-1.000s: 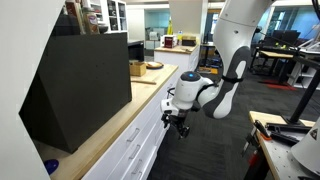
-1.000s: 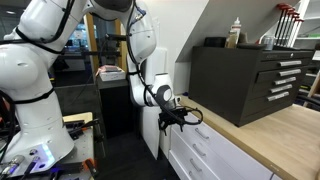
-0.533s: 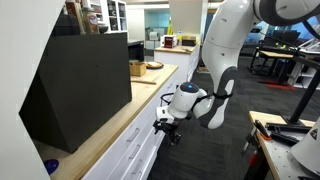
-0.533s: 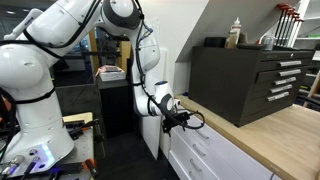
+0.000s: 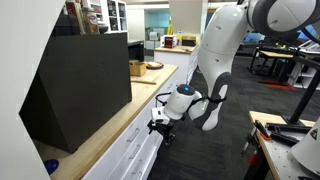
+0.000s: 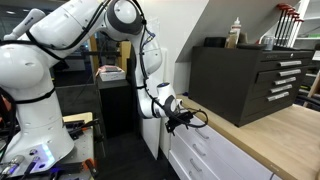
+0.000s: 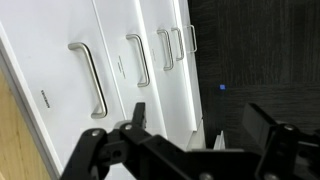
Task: Open the top drawer of the dresser
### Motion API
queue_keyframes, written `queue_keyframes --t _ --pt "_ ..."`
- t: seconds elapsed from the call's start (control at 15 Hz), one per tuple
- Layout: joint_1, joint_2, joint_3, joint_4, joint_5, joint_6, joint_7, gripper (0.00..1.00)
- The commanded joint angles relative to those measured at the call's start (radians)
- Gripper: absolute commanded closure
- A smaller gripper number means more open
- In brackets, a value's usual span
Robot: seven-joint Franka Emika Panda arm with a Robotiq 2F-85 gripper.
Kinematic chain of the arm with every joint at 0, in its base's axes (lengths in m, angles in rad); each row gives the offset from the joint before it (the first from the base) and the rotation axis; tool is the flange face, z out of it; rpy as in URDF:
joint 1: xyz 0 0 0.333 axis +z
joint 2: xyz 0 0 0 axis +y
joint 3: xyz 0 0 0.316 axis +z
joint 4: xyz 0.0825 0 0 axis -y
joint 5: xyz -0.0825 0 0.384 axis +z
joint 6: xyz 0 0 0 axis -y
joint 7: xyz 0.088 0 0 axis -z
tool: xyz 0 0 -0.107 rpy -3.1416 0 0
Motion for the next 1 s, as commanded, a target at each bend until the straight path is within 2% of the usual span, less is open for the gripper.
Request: queue_keyframes --t 0.0,0.2,0.47,0.67,0.93 --pt "0.000 0.001 0.000 0.001 0.000 0.000 0.000 0.00" --pt "0.039 0.043 -0.054 0.038 0.008 0.016 -0.022 0.00" --pt "0.038 0.068 -0.078 0.071 0.001 0.029 -0.050 0.00" --pt "-0.004 0.081 -0.044 0.096 -0.029 0.037 -0.077 0.00" --pt "-0.014 0.112 -0.032 0.132 -0.042 0.049 -0.121 0.00"
